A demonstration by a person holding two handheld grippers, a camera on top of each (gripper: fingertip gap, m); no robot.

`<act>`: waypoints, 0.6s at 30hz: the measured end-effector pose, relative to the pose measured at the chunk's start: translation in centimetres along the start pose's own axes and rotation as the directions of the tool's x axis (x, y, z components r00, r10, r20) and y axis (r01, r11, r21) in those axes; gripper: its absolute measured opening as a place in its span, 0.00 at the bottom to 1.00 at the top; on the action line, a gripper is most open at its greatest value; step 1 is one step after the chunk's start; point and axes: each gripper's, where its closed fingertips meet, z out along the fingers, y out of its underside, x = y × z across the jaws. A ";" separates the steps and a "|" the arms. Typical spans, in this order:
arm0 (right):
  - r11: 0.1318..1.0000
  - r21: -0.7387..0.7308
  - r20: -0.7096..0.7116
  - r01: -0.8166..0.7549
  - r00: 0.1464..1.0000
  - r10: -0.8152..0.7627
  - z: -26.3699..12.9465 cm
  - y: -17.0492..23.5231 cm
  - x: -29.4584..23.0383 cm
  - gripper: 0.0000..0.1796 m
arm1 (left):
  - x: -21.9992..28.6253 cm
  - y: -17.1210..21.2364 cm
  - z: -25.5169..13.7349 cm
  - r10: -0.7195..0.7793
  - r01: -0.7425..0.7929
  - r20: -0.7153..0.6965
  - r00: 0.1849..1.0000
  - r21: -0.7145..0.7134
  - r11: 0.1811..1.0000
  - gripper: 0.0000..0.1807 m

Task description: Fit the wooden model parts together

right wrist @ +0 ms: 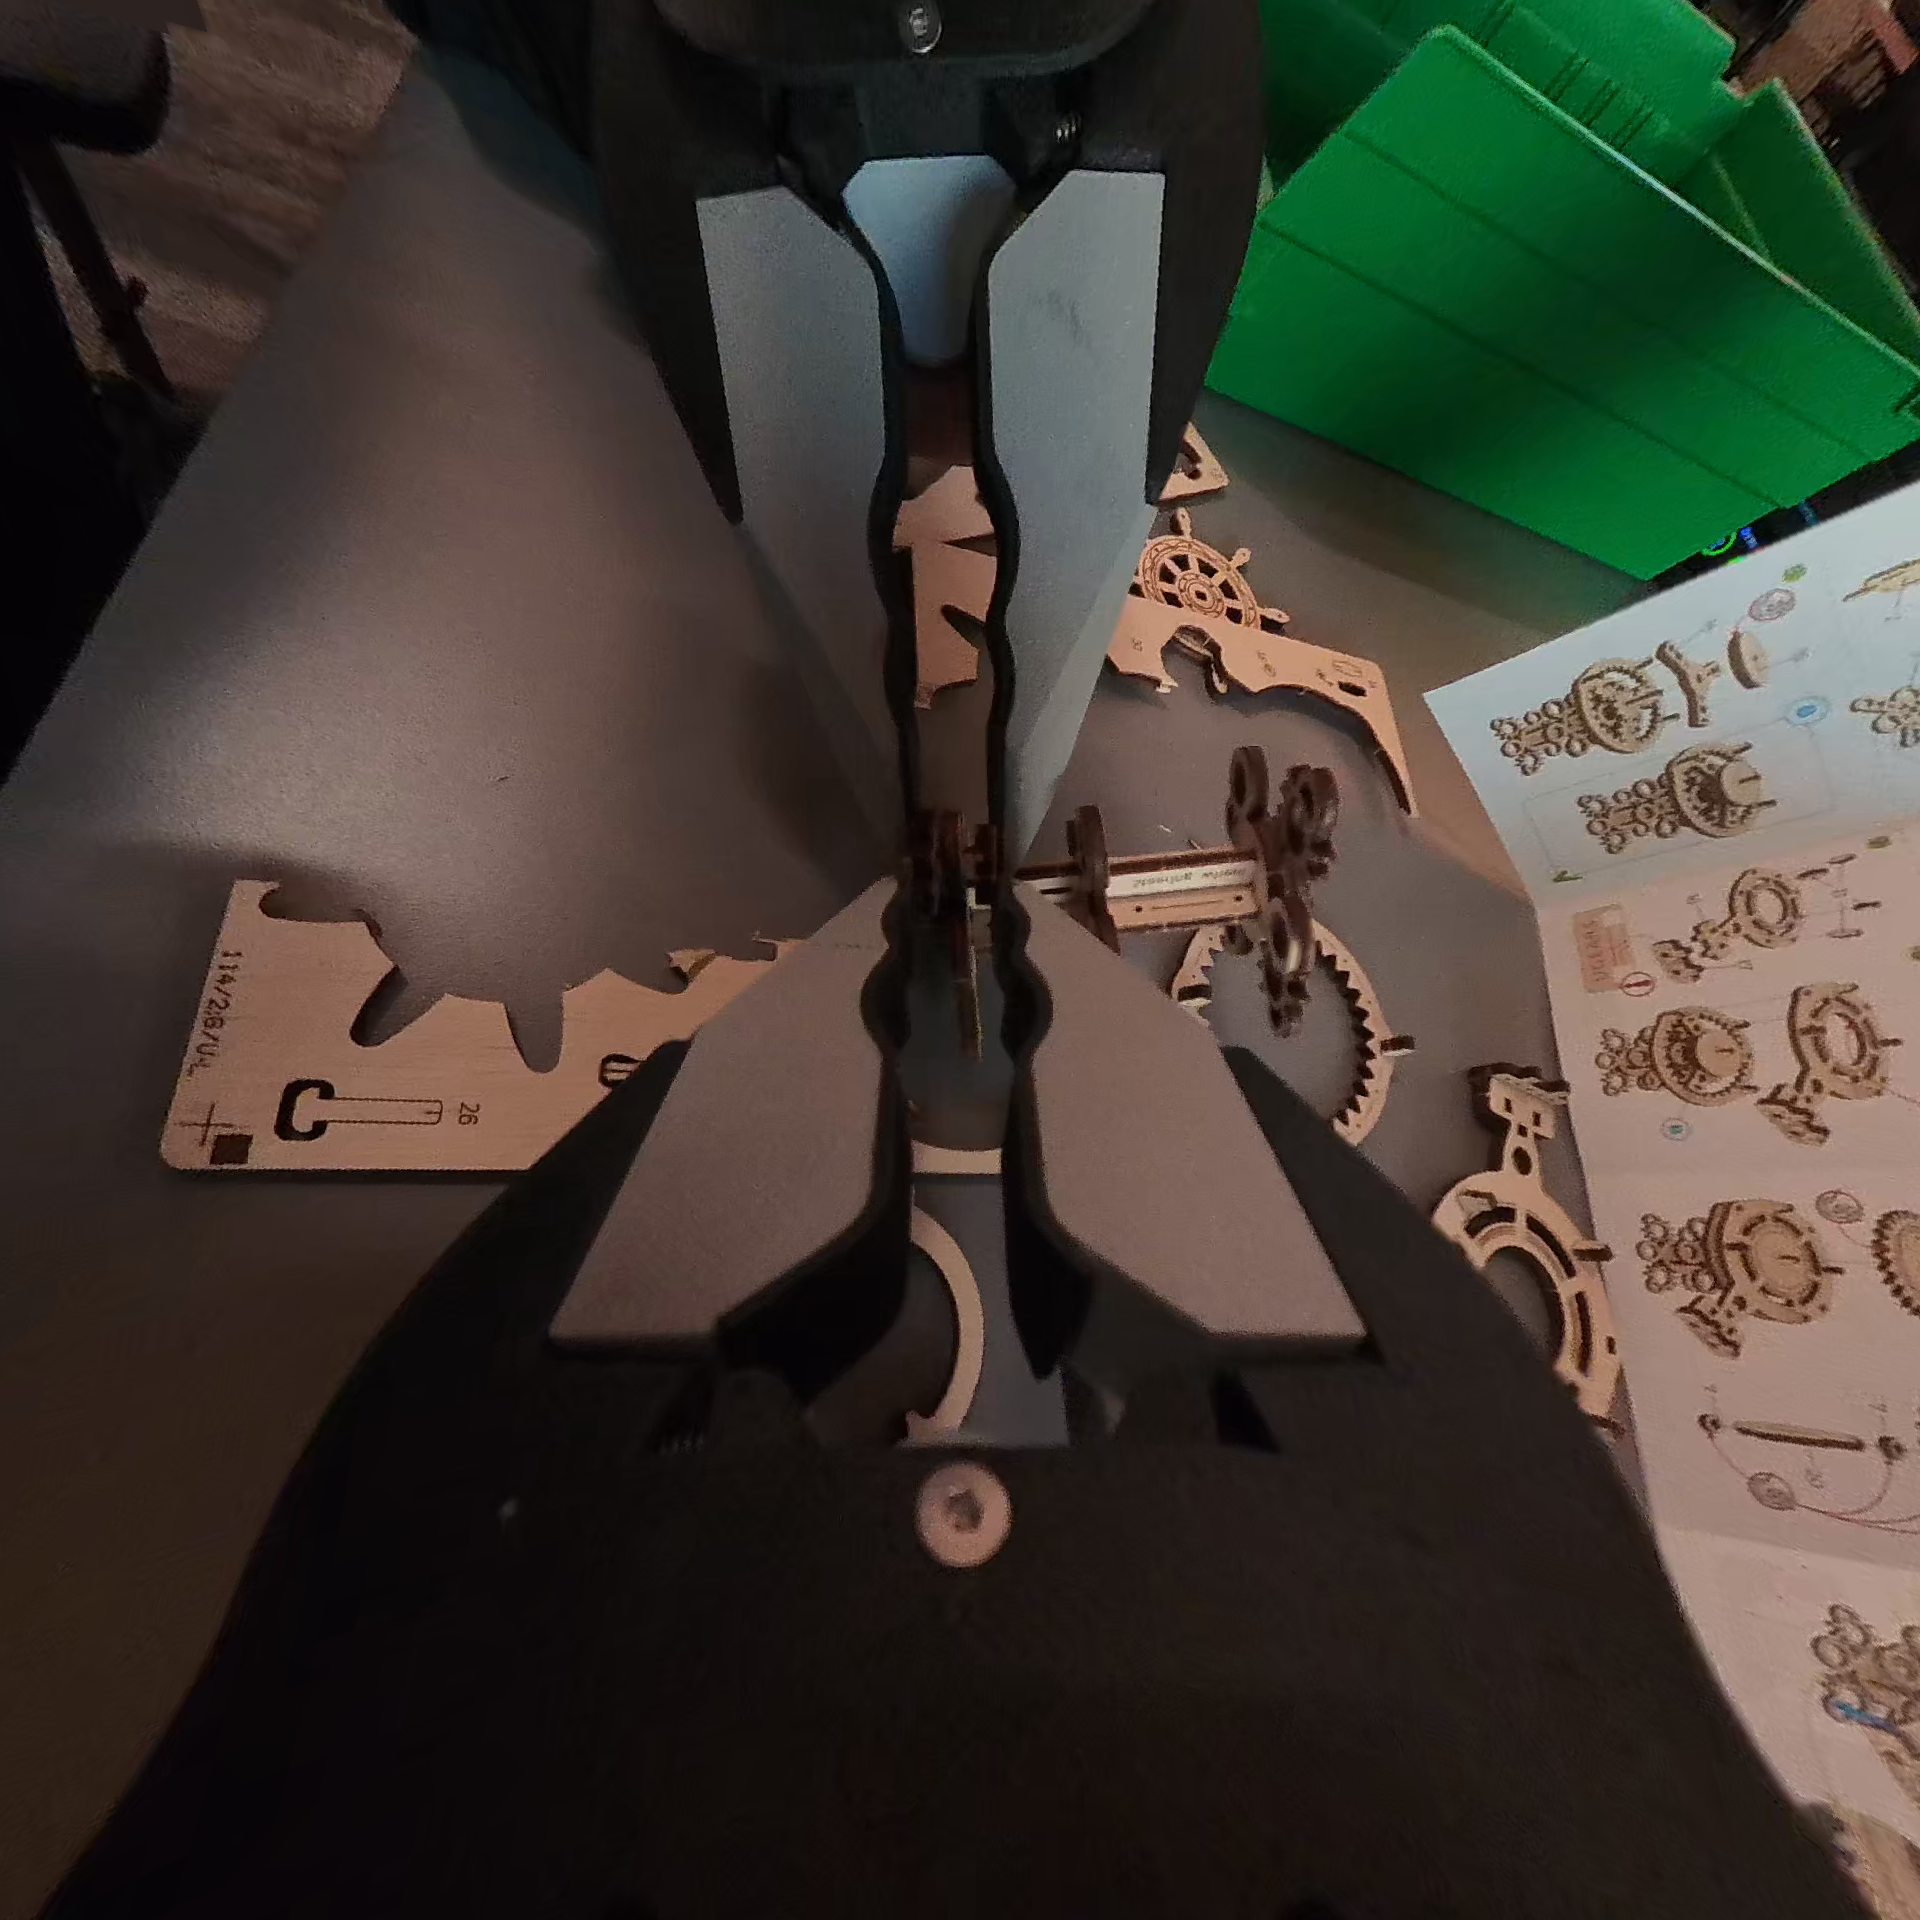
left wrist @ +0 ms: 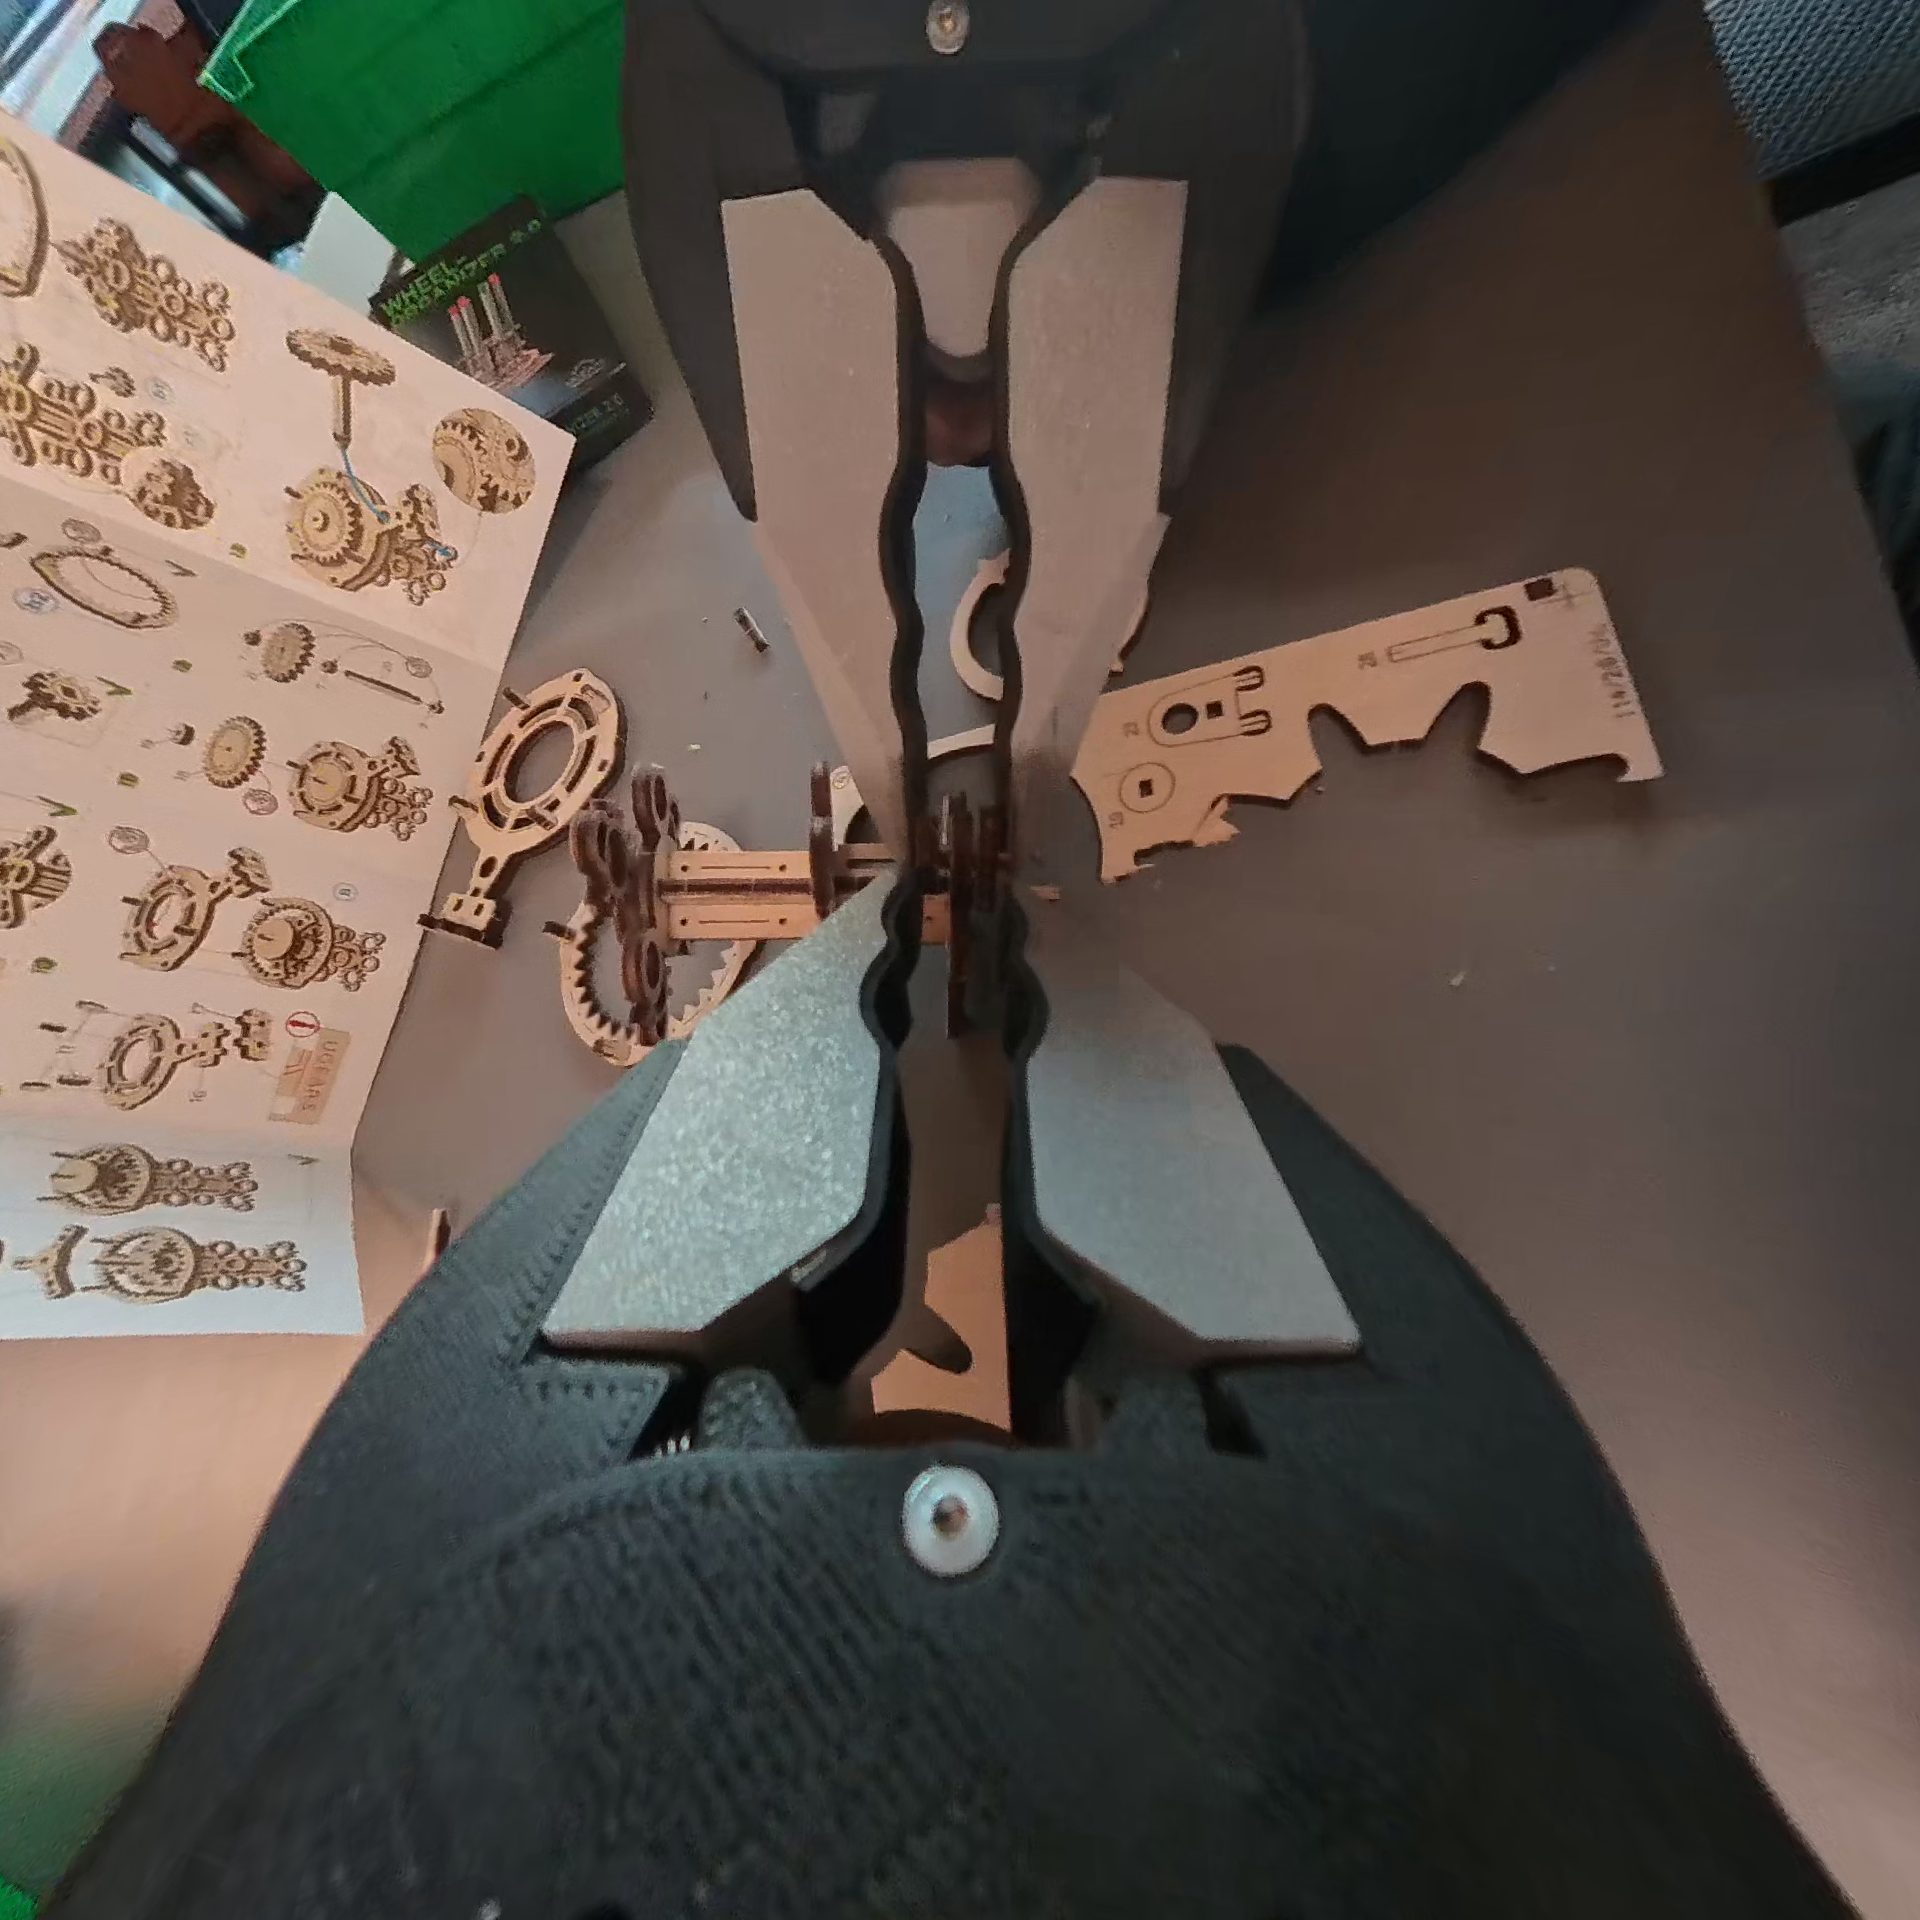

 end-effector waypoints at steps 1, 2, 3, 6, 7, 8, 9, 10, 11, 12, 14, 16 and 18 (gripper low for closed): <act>1.000 -0.008 -0.005 0.015 1.000 -0.015 0.0 0.0 -0.1 0.06 | 0.1 0.0 0.0 -0.002 0.001 -0.005 1.000 -0.005 1.000 0.05; 0.999 -0.019 -0.005 0.026 1.000 -0.026 0.0 -0.1 -0.2 0.05 | 0.2 0.0 -0.1 -0.005 0.005 -0.014 1.000 -0.005 1.000 0.05; 0.999 -0.028 -0.004 0.033 0.999 -0.033 0.0 -0.1 -0.3 0.05 | 0.3 -0.1 -0.2 -0.010 0.010 -0.020 1.000 -0.006 1.000 0.05; 0.998 -0.046 0.004 0.045 0.999 -0.045 -0.1 -0.1 -0.5 0.06 | 0.6 -0.2 -0.2 -0.015 0.014 -0.030 0.999 -0.010 1.000 0.05; 0.998 -0.047 0.014 0.045 0.999 -0.045 -0.1 -0.1 -0.6 0.06 | 0.7 -0.2 -0.3 -0.026 0.026 -0.044 0.999 -0.005 1.000 0.05; 0.998 -0.043 0.029 0.042 0.999 -0.041 -0.1 -0.2 -0.9 0.06 | 1.0 -0.4 -0.4 -0.055 0.056 -0.077 0.995 0.005 0.998 0.05; 0.999 -0.037 0.048 0.040 0.998 -0.038 -0.2 -0.4 -1.1 0.06 | 1.2 -0.5 -0.5 -0.080 0.082 -0.106 0.991 0.012 0.997 0.05; 0.999 -0.035 0.057 0.040 0.998 -0.038 -0.2 -0.4 -1.2 0.06 | 1.2 -0.5 -0.6 -0.092 0.094 -0.117 0.989 0.016 0.995 0.05; 0.998 -0.038 0.062 0.042 0.997 -0.039 -0.2 -0.4 -1.2 0.06 | 1.3 -0.5 -0.6 -0.100 0.104 -0.127 0.987 0.022 0.994 0.05; 0.999 -0.037 0.069 0.036 0.997 -0.034 -0.3 -0.4 -1.2 0.06 | 1.2 -0.5 -0.5 -0.113 0.118 -0.135 0.984 0.029 0.993 0.05; 1.000 -0.014 0.096 -0.017 0.995 0.018 -0.3 -0.4 -1.0 0.06 | 1.0 -0.6 -0.4 -0.179 0.190 -0.171 0.969 0.048 0.981 0.06; 0.985 0.013 0.183 -0.172 0.969 0.166 -0.3 -0.4 -0.7 0.06 | 0.5 -0.7 -0.3 -0.262 0.280 -0.227 0.938 0.052 0.959 0.06; 0.953 0.056 0.230 -0.298 0.933 0.278 -0.6 -0.6 0.3 0.06 | -0.5 -1.1 -0.4 -0.354 0.384 -0.257 0.899 0.077 0.920 0.06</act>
